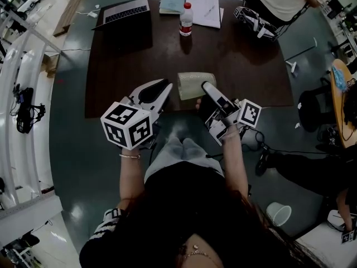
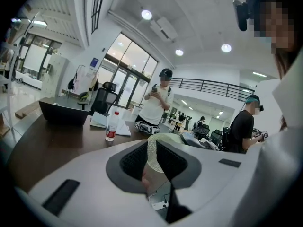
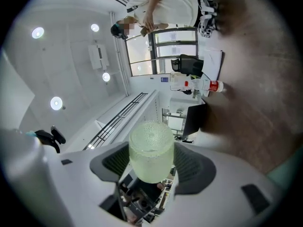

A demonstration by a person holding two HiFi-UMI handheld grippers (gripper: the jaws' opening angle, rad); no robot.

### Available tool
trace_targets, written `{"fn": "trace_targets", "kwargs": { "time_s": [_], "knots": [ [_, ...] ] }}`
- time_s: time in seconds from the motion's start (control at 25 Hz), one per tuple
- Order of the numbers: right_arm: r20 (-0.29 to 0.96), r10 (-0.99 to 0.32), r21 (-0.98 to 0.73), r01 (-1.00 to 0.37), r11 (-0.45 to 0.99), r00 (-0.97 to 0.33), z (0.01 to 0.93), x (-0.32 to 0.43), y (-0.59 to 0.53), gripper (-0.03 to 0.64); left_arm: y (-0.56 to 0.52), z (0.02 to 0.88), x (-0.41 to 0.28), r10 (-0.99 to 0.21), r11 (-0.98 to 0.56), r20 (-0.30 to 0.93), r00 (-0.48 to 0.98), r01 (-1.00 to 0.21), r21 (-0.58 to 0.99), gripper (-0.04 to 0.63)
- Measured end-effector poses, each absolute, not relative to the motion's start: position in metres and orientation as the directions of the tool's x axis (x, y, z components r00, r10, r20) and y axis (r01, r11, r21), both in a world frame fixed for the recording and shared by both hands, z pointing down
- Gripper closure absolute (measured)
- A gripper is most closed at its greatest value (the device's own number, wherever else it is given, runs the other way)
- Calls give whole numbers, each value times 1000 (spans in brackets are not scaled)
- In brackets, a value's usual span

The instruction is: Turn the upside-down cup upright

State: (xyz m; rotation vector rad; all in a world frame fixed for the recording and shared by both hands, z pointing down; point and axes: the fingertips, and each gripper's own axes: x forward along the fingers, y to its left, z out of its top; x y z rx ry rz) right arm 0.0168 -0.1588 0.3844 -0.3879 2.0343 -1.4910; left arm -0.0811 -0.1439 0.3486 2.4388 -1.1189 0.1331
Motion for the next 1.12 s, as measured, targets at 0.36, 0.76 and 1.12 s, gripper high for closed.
{"fn": "trace_targets", "kwargs": {
  "time_s": [0.36,0.76,1.12],
  "knots": [
    [-333,-515,-926,170,338,-789,377,18,-159,314,-135,344,-72,-601,-656,239,763,-641,398,420],
    [-373,-479,-912,218,348,-795,369,14,-156,313,-134,349,-64,-548,-681,245,800,-597,424,336],
    [-397,-465,-902,243,358,-791,366,16,-157,314,-132,348,-62,-492,-715,216,843,-533,452,279]
  ]
}}
